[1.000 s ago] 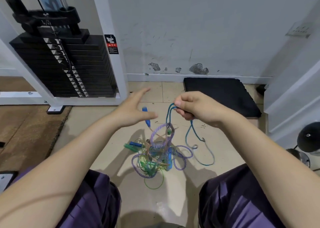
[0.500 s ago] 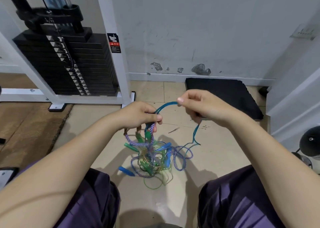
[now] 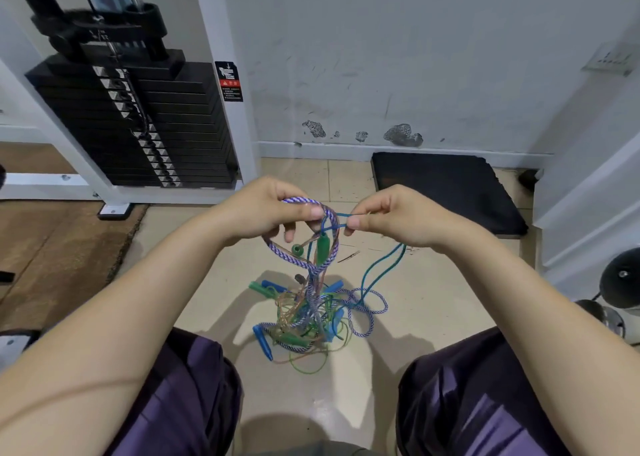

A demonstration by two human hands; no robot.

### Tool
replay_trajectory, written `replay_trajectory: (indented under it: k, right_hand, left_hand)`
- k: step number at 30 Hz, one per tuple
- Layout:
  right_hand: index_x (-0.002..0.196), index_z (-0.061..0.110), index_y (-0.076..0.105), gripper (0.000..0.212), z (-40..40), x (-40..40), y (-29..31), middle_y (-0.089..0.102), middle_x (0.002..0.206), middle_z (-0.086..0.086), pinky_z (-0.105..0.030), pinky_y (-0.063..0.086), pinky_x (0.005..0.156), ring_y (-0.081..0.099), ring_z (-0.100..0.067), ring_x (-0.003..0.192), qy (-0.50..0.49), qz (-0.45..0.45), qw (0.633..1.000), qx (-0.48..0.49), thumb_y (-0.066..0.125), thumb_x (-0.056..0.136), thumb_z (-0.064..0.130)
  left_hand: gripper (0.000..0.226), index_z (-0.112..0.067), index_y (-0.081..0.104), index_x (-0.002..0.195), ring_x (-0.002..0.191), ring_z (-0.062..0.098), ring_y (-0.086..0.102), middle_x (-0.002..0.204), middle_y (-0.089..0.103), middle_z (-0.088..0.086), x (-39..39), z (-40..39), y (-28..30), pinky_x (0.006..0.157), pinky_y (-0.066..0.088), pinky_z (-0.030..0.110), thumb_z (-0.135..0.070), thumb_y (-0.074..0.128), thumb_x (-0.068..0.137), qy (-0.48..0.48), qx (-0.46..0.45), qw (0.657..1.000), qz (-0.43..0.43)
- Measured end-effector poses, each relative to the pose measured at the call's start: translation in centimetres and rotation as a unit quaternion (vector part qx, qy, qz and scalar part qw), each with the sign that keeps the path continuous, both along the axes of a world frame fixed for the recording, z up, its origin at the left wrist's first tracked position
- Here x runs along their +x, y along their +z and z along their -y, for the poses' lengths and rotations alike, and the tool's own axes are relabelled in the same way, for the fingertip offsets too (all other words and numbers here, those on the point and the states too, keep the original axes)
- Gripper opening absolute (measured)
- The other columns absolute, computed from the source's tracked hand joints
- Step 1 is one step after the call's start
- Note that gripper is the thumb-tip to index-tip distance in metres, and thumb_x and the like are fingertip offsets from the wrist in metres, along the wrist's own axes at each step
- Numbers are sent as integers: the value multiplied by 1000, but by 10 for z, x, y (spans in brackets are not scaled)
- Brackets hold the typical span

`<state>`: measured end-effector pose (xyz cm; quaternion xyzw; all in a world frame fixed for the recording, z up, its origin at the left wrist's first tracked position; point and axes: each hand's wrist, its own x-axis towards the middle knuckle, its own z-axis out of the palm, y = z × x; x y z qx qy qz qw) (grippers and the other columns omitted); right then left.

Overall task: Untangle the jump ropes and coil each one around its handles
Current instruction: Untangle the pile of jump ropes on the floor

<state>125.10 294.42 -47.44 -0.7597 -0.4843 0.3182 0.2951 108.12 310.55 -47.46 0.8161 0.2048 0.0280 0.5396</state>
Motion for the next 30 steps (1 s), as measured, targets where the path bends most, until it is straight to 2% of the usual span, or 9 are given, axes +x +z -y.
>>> replay_trajectory:
  k: [4,6,9,12,16,20,23,25,30]
  right_hand:
    - [74,13,72,23,3,11,-4,55,55,3,-17,39,50,48,-10,46,-46,-17,999,4,63,94,21]
    - [74,13,71,25,3,13,-1,51,48,10,-16,35,47,41,-5,44,-60,-10,998,12,61,96,23]
    - [76,10,72,29,1,7,3,40,41,13,-17,24,43,29,-6,41,-63,-24,998,19,67,91,34]
    - [75,10,74,33,-2,-4,2,35,41,11,-24,18,44,23,-14,47,-57,-62,996,21,69,88,39]
    - [72,12,72,33,-5,-12,-2,31,45,2,-25,17,46,21,-17,47,-66,-82,993,52,64,92,37]
    - [65,18,67,31,-5,-7,-5,42,51,-6,-28,33,53,36,-18,49,-85,-23,988,125,63,94,29]
    - [70,17,69,26,-6,-3,-8,47,50,5,-30,44,55,42,-7,47,-92,79,983,135,63,94,26]
    - [73,19,71,23,-6,2,-8,45,45,9,-27,41,55,40,-6,47,-120,91,978,146,64,93,27]
    - [84,18,75,23,-6,-3,2,39,53,4,-20,29,50,33,-7,50,-116,-5,977,176,59,96,28]
  left_hand:
    - [16,-19,78,78,48,13,36,56,57,-1,-8,-18,2,48,28,23,-33,71,84,72,-24,996,56]
    - [29,-16,79,83,52,13,35,54,49,1,-10,-22,2,50,25,25,-43,74,73,80,-8,995,53]
    - [38,-23,80,85,61,11,43,64,55,4,-10,-17,1,59,30,27,-54,76,63,40,34,999,2]
    - [39,-22,80,86,50,15,36,54,43,4,-7,-6,-2,51,31,24,-56,67,74,-4,17,999,-31]
    - [27,-15,78,81,49,16,47,61,58,6,-2,2,-8,50,42,21,-37,66,91,-41,-25,997,-53]
    - [33,-16,77,78,46,13,42,55,57,2,-3,1,-11,49,37,19,-42,64,93,-81,74,979,-174]
    - [35,-19,77,76,50,14,46,54,59,-2,-3,-12,-16,56,39,22,-47,63,92,-37,142,964,-221]
    - [34,-20,78,79,52,14,49,56,61,-4,-3,-16,-17,57,41,24,-48,62,92,-32,184,954,-235]
    - [29,-17,73,101,53,19,59,68,66,1,2,2,-22,53,46,25,-43,61,94,-35,52,989,-132]
